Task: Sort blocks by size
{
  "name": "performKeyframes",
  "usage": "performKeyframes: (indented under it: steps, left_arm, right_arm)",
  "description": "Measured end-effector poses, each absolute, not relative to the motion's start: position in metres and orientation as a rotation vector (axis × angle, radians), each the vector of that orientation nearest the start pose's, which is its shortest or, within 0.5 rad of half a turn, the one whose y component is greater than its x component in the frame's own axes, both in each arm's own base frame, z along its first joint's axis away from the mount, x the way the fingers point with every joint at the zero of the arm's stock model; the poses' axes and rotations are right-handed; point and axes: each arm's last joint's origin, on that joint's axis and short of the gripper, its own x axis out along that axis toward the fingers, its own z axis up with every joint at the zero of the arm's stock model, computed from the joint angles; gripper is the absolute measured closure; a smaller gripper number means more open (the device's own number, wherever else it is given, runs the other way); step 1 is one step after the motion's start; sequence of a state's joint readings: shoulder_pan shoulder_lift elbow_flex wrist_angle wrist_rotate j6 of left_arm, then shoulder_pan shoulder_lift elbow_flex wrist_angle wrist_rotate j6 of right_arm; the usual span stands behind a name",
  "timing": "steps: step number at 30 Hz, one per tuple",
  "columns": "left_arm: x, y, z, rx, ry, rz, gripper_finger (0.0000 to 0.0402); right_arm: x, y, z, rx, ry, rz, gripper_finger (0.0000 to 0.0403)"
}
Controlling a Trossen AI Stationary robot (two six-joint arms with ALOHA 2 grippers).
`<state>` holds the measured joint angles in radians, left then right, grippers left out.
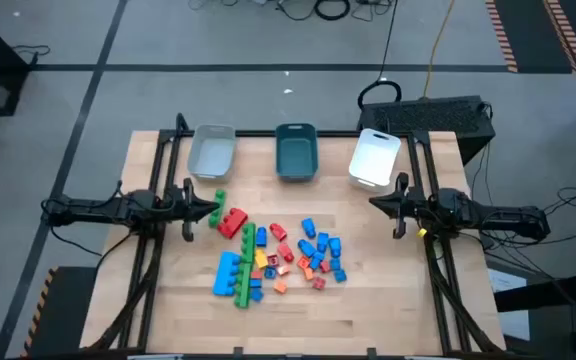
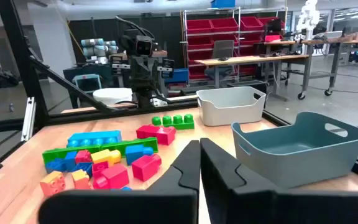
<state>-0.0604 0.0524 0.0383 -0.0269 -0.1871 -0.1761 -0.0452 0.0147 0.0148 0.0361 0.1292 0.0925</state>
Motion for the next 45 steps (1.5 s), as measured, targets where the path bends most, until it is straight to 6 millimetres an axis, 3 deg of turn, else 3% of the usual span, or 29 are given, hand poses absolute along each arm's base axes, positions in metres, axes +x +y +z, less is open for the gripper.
performKeyframes:
  steps: [45]
  left_arm:
    - [0.0984, -0.0005, 0.1699, -0.171, 0.029, 0.13, 0.0386]
  right_arm:
    - [0.0972, -0.0081, 0.1715, 0.111, -0.057, -0.171, 0.0403]
